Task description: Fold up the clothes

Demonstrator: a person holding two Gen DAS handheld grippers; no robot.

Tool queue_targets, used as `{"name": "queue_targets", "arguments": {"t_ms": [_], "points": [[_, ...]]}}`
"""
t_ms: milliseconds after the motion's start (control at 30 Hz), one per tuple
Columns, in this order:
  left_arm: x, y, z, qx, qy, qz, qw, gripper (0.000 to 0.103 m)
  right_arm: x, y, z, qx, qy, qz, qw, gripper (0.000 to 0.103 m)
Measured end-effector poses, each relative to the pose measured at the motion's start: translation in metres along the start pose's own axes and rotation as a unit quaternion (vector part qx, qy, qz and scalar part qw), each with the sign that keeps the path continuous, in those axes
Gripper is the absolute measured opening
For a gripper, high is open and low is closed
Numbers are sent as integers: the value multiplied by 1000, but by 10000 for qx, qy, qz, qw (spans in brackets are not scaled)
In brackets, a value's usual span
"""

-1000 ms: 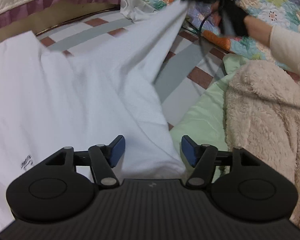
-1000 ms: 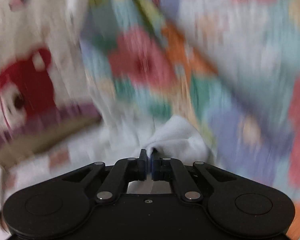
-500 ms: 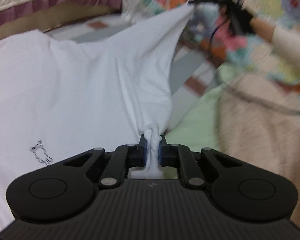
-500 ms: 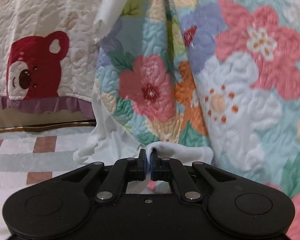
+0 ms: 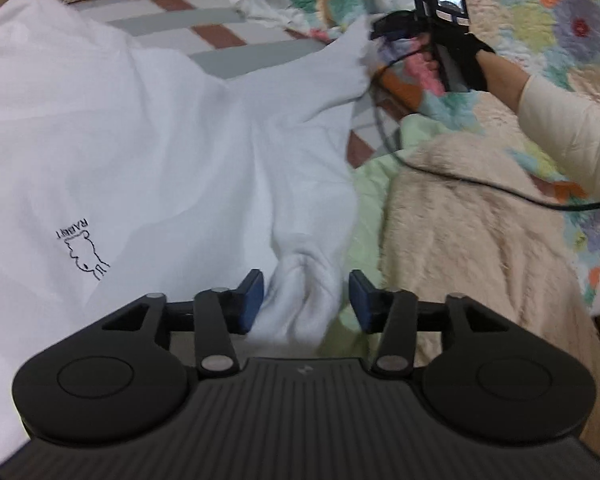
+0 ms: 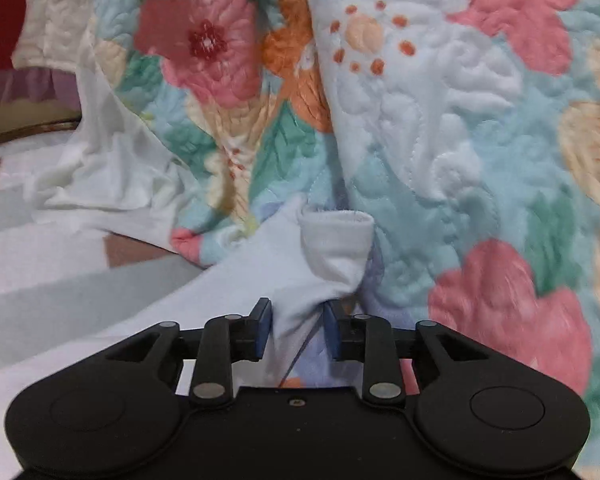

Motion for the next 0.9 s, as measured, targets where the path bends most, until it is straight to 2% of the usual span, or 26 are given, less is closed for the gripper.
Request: {"name": "queue_targets", "arguments": {"t_ms": [100, 167, 267, 367, 467, 567, 633, 700, 767, 867, 900], "points": [[-2, 28, -5, -148, 307, 262, 9991, 54, 2, 48, -3, 798, -470, 161, 9956, 48], [-8, 50, -12, -43, 488, 547, 9973, 58, 3, 81, -15, 1605, -628, 111, 9850, 49], [-11, 82, -24, 403, 781, 1038, 9907, 59, 3, 135, -51, 3058, -692, -79, 9495, 49], [-29, 123, -32, 896, 1200, 1588, 9759, 59, -6, 191, -102, 4344, -546, -355, 8984, 49], [-52, 163, -41, 1451, 1600, 2076, 9541, 60, -24, 251, -157, 5231, -146, -564, 8503, 49], [-86, 208, -50, 2030, 2025, 2632, 9211, 60, -45, 305, -204, 5839, 320, -812, 8072, 49], [-111, 239, -57, 2296, 2285, 2980, 8979, 60, -65, 338, -231, 6096, 623, -940, 7846, 49], [-135, 265, -64, 2534, 2506, 3256, 8758, 60, -86, 367, -255, 6257, 915, -1017, 7679, 49], [-158, 288, -71, 2744, 2696, 3466, 8555, 61, -107, 390, -279, 6314, 1276, -1052, 7576, 49], [-178, 305, -88, 2735, 2933, 3637, 8408, 61, -137, 431, -304, 6210, 1967, -730, 7552, 49], [-182, 307, -93, 2708, 2967, 3659, 8395, 61, -148, 443, -309, 6184, 2241, -577, 7510, 49]]}}
Point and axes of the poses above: each gripper's, at about its wrist camera, not at the fingertips, and y roughly against the way its jaws point, z to its right, x to its top, the point moved 1 cm from there along -y, roughly the way its jaws point, and after that the axes turned 15 degrees about -x, right-handed, at the moved point
